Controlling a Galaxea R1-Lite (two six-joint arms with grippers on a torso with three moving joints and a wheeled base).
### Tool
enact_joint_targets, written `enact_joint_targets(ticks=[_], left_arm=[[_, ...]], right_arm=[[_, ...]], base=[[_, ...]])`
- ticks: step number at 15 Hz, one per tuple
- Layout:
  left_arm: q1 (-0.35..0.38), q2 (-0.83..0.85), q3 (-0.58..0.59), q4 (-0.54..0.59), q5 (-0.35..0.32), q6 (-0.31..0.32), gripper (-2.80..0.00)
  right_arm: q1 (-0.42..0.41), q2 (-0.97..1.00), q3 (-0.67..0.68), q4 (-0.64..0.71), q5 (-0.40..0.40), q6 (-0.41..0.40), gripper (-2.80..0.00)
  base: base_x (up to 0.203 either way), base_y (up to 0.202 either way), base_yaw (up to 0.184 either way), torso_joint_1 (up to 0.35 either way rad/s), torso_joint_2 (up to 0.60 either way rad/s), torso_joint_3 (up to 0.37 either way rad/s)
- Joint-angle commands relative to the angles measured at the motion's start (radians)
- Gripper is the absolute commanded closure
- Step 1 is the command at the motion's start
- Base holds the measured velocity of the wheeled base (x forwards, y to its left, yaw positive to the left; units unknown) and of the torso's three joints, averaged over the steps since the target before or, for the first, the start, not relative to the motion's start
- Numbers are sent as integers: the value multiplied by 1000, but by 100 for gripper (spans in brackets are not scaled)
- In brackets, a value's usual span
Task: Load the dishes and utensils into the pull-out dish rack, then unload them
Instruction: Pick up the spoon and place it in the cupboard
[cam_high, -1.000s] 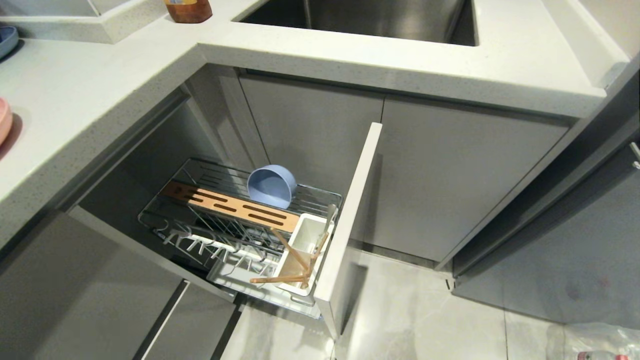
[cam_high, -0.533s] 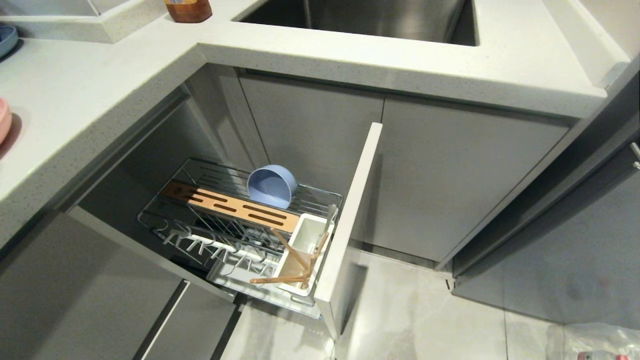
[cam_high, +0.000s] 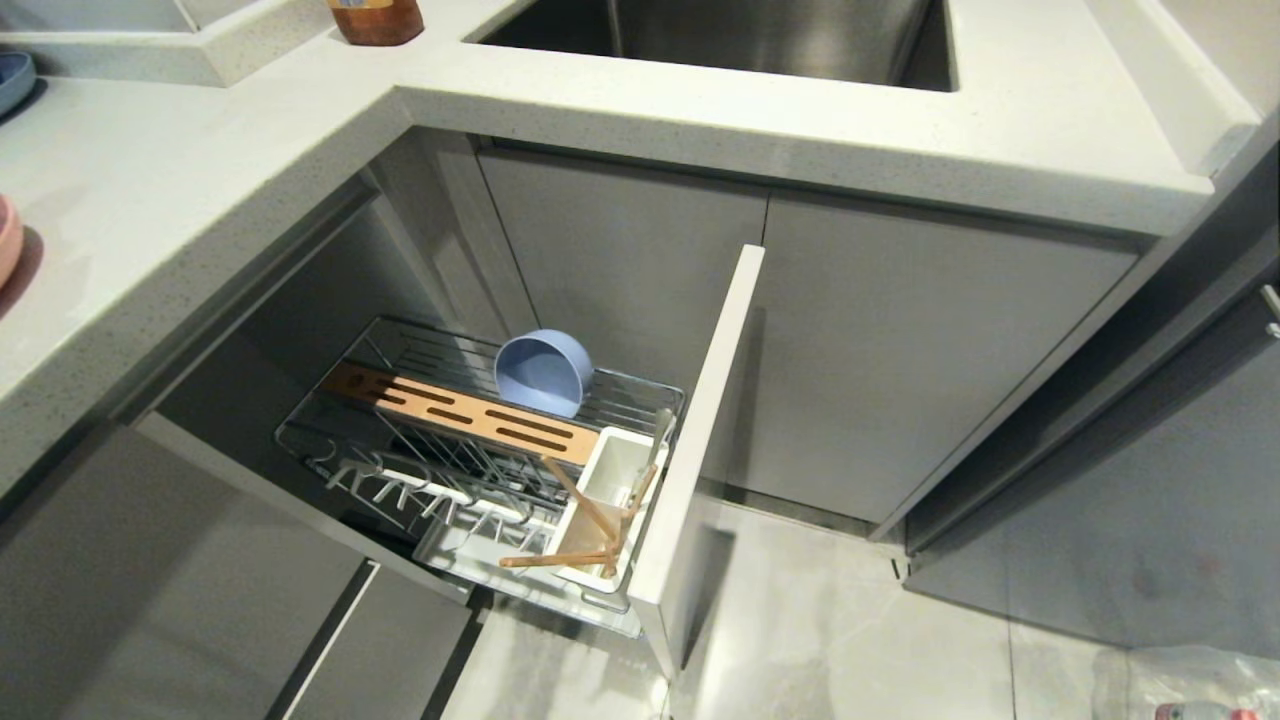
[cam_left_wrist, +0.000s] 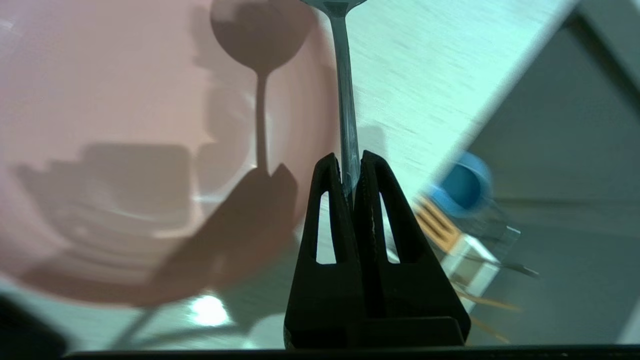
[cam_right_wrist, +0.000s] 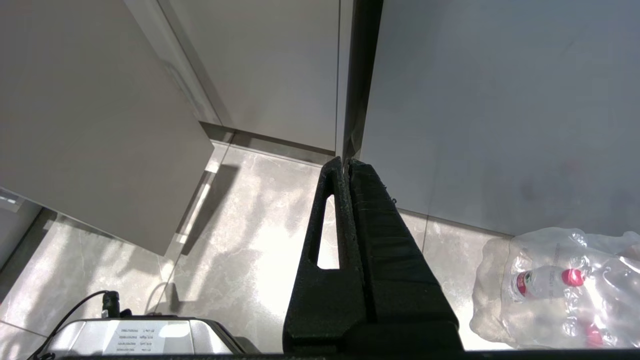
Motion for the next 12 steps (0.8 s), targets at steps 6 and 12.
enact_joint_targets(ticks=[6,12], left_arm=[[-420,-144,67,107,27,-134,0],[-846,-228,316,119,84,-140,0]], right_arm=[[0,2,0,0,0,0,0],[0,2,0,0,0,0,0]], base=[[0,0,0,0,0,0],[0,0,0,0,0,0]])
